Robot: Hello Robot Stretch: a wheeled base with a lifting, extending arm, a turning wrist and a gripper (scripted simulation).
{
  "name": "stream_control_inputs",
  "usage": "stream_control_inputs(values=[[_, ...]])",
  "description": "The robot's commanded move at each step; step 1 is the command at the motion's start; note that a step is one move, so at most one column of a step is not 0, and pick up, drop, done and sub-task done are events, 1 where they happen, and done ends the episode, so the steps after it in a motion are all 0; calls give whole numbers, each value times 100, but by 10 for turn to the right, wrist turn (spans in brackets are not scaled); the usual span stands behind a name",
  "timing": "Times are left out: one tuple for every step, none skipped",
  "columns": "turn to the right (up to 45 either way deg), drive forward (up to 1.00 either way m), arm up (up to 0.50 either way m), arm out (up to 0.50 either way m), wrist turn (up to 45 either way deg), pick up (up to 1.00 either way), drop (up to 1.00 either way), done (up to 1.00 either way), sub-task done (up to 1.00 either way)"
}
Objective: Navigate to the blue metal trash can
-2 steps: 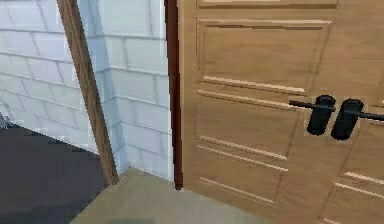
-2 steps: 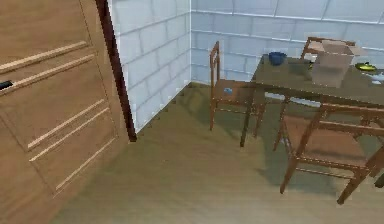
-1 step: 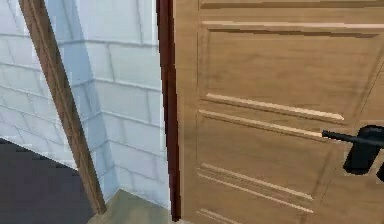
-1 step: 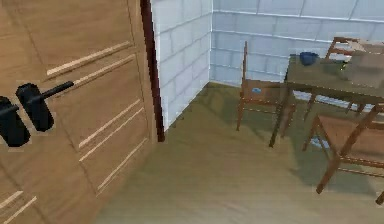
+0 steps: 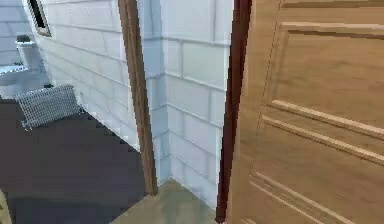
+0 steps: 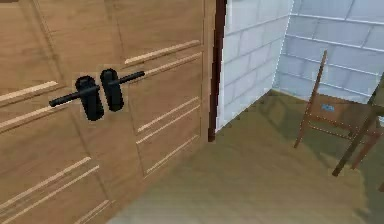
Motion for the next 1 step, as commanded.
stream_control_inputs(values=[[0,65,0,0,0,0,0,0,0]])
